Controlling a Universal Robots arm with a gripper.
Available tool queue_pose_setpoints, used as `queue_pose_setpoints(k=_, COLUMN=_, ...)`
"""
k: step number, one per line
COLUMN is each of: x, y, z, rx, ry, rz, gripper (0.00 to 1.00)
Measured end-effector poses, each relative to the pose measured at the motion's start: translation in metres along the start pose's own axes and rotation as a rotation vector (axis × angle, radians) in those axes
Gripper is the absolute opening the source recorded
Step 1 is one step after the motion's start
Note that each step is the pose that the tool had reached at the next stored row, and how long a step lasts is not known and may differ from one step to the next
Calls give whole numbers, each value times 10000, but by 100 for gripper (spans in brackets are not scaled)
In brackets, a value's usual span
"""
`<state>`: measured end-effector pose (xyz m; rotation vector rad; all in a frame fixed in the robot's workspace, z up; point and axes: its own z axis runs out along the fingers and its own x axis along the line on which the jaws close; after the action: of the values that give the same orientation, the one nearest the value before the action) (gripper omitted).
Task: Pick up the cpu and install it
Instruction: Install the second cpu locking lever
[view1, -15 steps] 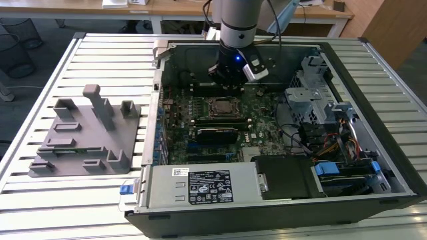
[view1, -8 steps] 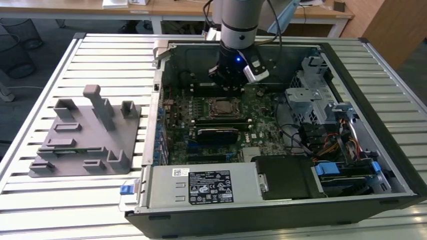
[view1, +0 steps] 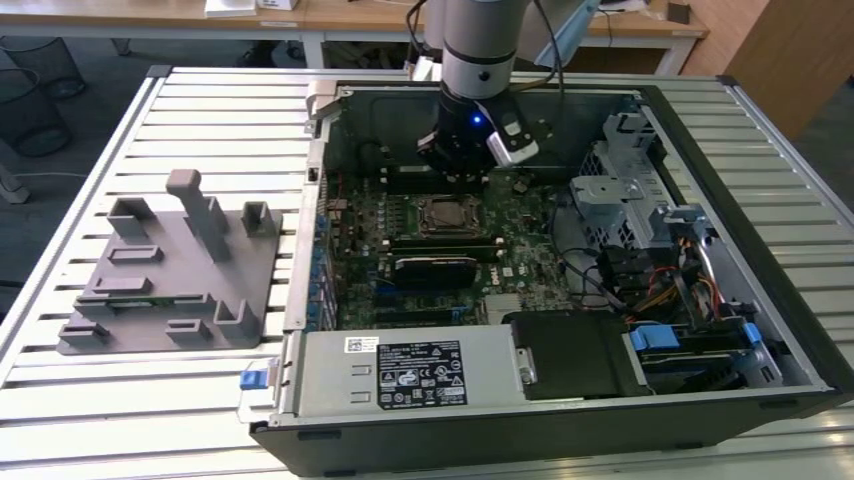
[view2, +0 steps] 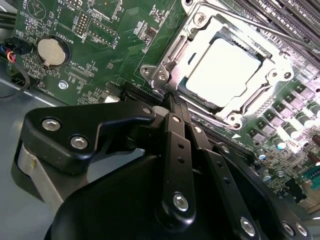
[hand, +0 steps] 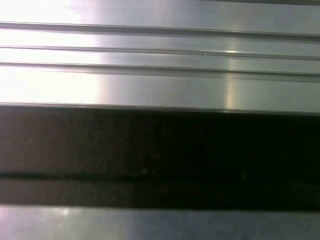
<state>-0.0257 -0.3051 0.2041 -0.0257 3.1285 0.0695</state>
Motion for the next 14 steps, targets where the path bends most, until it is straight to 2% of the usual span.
queue_pose_setpoints(k=6, x=0, y=-21, z=-1, rx=0, ry=0, rz=0, gripper=11)
queue_pose_setpoints(k=14, x=-10, y=-90, z=-4, rx=0, ry=0, rz=1, gripper=11)
